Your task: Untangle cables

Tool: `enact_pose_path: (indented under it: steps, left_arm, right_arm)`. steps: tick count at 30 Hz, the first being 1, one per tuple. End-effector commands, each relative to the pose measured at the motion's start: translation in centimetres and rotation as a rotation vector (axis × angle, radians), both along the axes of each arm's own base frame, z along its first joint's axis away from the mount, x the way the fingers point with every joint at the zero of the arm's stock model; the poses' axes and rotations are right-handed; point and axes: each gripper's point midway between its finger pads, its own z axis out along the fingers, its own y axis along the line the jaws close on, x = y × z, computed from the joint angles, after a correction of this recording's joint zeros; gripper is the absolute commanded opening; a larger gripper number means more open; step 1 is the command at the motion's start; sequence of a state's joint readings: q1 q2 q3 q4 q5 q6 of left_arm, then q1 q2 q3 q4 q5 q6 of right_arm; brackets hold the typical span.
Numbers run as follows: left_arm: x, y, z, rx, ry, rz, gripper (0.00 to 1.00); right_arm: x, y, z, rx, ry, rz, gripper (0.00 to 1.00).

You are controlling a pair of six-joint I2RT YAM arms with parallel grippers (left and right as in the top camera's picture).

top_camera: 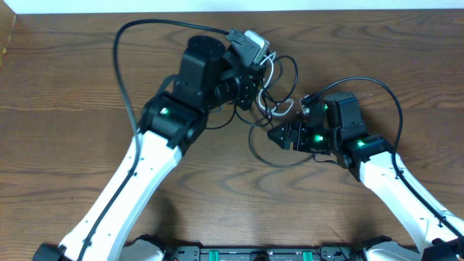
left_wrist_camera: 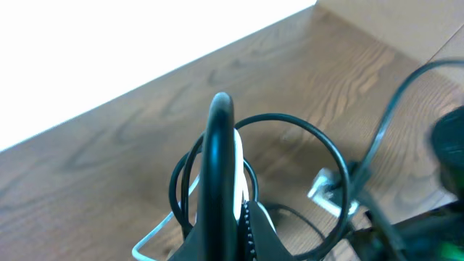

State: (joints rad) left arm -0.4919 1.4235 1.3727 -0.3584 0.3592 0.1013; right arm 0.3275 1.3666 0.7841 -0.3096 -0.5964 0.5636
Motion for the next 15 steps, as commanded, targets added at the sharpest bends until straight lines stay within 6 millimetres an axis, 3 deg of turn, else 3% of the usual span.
enact_pose_path:
  steps: [1,11,15]
  left_arm:
    - [-1.3,1.1,4.7,-0.06,-0.098,0.017,0.08]
    - [-4.1,2.5,8.7,-0.106,-0.183,0.017,0.08]
    - [-4.6,2.8,9.4,-0.114,-0.199,0.017,0.08]
  right_arm:
    - [-0.2,0.5,1.1,0.029,-0.031,0.036,0.79]
    - [1.2,1.0,2.5,0.081,-0.081,0.001,0.79]
    - [0.6,3.0,5.3,0.22,-0.138,0.114,0.79]
